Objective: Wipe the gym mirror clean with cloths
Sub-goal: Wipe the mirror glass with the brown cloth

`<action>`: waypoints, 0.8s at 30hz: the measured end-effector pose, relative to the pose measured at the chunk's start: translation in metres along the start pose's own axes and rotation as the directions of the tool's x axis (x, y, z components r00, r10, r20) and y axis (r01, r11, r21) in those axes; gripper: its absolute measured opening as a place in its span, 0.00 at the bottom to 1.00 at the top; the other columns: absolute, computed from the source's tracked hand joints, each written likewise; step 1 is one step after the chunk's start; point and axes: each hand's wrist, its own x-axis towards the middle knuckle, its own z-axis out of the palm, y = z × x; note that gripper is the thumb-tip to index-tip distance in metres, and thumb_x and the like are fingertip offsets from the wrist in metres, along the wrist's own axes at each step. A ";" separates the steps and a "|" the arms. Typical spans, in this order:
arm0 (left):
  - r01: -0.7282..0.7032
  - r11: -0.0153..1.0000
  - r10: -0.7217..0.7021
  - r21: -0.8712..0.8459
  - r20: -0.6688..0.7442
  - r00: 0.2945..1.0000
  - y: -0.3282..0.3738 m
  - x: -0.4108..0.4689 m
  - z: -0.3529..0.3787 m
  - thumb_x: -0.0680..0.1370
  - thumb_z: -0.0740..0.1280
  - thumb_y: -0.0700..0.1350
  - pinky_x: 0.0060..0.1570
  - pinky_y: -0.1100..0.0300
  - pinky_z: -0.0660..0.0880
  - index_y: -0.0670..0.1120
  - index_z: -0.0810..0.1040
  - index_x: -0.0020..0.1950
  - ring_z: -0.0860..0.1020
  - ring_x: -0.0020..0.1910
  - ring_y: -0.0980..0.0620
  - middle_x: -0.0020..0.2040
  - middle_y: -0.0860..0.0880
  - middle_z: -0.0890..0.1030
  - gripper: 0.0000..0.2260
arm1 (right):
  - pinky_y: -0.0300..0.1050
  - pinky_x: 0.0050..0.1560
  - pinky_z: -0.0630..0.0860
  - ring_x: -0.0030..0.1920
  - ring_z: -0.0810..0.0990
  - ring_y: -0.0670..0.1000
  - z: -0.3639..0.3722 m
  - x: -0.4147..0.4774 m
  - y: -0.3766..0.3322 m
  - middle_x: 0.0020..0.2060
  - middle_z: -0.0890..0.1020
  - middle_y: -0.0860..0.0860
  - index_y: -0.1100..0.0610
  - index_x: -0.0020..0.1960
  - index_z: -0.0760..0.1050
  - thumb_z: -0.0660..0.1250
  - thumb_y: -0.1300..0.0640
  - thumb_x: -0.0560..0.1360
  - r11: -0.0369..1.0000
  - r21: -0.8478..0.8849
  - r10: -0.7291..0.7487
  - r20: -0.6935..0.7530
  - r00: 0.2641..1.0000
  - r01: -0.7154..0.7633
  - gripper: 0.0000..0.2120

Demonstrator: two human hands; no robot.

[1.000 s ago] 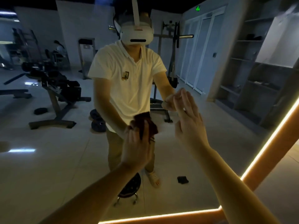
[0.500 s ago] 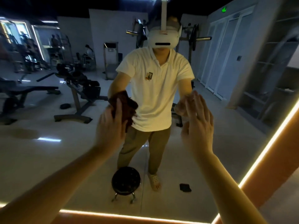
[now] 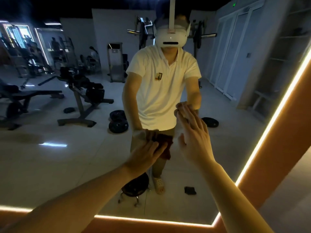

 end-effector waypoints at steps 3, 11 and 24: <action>0.037 0.997 -0.024 0.071 -0.173 0.985 -0.049 0.037 -0.046 0.77 0.74 0.49 0.65 0.39 0.76 0.41 0.64 0.79 0.76 0.64 0.37 0.64 0.38 0.74 0.35 | 0.63 0.78 0.60 0.83 0.51 0.55 -0.016 0.023 -0.009 0.83 0.56 0.54 0.56 0.81 0.61 0.63 0.63 0.76 0.998 0.042 0.043 -0.084 0.996 -0.040 0.34; 0.413 0.910 -0.371 -0.026 -0.495 0.786 -0.126 0.174 -0.146 0.83 0.60 0.57 0.57 0.46 0.67 0.41 0.67 0.78 0.71 0.57 0.38 0.62 0.35 0.72 0.29 | 0.59 0.77 0.64 0.78 0.64 0.59 -0.062 0.089 -0.023 0.78 0.67 0.54 0.55 0.79 0.67 0.69 0.68 0.75 0.994 0.053 0.105 -0.258 0.960 -0.094 0.34; 0.080 0.917 0.129 0.390 -0.482 0.867 -0.208 0.237 -0.221 0.77 0.70 0.57 0.62 0.45 0.72 0.45 0.70 0.76 0.74 0.59 0.42 0.61 0.39 0.75 0.31 | 0.55 0.59 0.79 0.63 0.79 0.57 -0.118 0.141 -0.041 0.64 0.78 0.53 0.53 0.75 0.71 0.61 0.53 0.80 0.995 -0.027 0.080 -0.268 0.960 -0.091 0.23</action>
